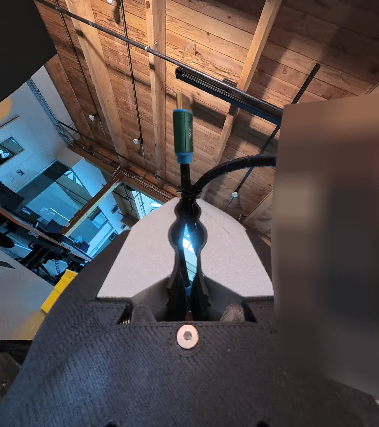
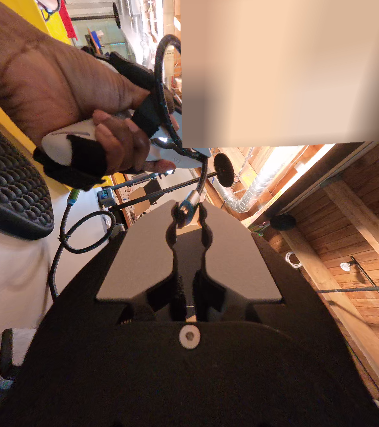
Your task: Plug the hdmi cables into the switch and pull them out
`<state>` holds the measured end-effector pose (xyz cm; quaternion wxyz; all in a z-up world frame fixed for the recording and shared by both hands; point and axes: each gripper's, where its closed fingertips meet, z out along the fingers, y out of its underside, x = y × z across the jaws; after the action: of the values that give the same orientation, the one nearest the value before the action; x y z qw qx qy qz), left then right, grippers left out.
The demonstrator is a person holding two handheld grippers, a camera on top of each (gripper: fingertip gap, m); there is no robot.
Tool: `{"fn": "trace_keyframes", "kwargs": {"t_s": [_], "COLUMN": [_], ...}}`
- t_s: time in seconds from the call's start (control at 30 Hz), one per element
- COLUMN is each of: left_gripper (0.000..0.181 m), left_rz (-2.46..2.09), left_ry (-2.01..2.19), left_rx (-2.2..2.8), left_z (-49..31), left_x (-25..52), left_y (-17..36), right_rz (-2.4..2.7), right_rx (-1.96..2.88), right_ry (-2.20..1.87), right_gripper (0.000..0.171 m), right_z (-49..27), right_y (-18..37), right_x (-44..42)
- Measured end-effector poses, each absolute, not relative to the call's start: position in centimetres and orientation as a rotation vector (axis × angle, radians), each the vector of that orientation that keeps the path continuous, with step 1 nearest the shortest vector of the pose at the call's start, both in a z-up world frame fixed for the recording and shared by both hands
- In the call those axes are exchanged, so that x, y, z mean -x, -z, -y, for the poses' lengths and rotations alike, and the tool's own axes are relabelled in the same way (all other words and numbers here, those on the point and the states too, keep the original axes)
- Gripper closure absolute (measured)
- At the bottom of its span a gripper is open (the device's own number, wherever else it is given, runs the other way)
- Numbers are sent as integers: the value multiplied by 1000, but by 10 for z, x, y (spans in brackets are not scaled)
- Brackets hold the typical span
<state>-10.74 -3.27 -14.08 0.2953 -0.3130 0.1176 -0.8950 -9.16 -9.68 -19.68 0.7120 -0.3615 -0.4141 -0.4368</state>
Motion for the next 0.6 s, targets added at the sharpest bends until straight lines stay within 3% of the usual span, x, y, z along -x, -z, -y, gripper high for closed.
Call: {"fn": "trace_keyframes", "kwargs": {"t_s": [0.6], "left_gripper": [174], "left_rz": [-140], "left_ry": [2227], "left_rx": [735], "left_z": [10], "left_x": [138], "left_y": [133], "right_rz": [830], "right_rx": [911], "right_ry": [737], "right_gripper": [159], "right_z": [96], "right_y": [194], "right_x": [93]}}
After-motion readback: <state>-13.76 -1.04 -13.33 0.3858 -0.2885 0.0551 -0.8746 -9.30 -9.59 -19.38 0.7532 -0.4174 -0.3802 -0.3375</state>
